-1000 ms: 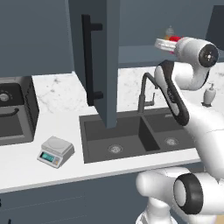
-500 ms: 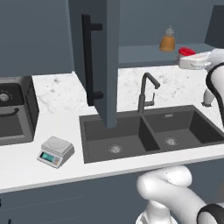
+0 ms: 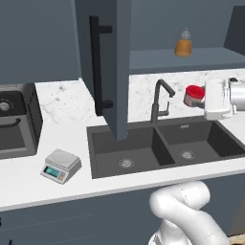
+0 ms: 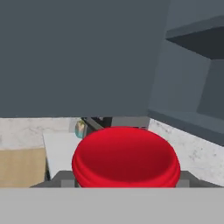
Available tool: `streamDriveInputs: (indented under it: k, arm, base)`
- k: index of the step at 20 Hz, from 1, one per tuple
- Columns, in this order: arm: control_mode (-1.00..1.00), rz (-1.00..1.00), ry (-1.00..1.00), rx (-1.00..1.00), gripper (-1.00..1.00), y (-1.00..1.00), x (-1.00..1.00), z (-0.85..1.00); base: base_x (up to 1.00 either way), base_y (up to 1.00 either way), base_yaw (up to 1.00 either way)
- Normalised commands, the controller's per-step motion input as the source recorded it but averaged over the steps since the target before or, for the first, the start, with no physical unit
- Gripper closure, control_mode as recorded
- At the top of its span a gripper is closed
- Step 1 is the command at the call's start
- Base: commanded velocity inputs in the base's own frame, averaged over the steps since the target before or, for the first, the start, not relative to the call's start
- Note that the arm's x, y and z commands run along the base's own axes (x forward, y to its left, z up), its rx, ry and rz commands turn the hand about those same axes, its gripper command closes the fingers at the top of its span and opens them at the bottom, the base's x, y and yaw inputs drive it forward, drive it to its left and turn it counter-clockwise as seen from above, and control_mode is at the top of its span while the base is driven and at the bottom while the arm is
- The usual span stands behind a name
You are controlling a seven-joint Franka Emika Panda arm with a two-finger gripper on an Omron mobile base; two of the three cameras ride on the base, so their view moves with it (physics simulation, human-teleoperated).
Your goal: Pick the jam and place it on the digital scale for weighing, and close the cabinet.
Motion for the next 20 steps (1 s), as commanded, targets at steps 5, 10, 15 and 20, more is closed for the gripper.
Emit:
streamDriveInputs:
  k: [5,10,15,20]
  arm:
    - [-1.0,0.01,0.03,-0.05,1.0,1.0,0.15,-0.98]
    - [-1.0,0.01,0.07,0.02,1.0,0.75,0.34,-0.77]
    - [-1.0,0.05,0.03,0.05,1.0,0.71,0.23,-0.61]
    - [-1.0,0.05,0.05,0.04,1.0,0.66,0.15,-0.46]
  base:
    - [0.0,0.0,0.0]
    - [0.0,0.0,0.0]
    - [0.0,0.0,0.0]
    - [0.0,0.0,0.0]
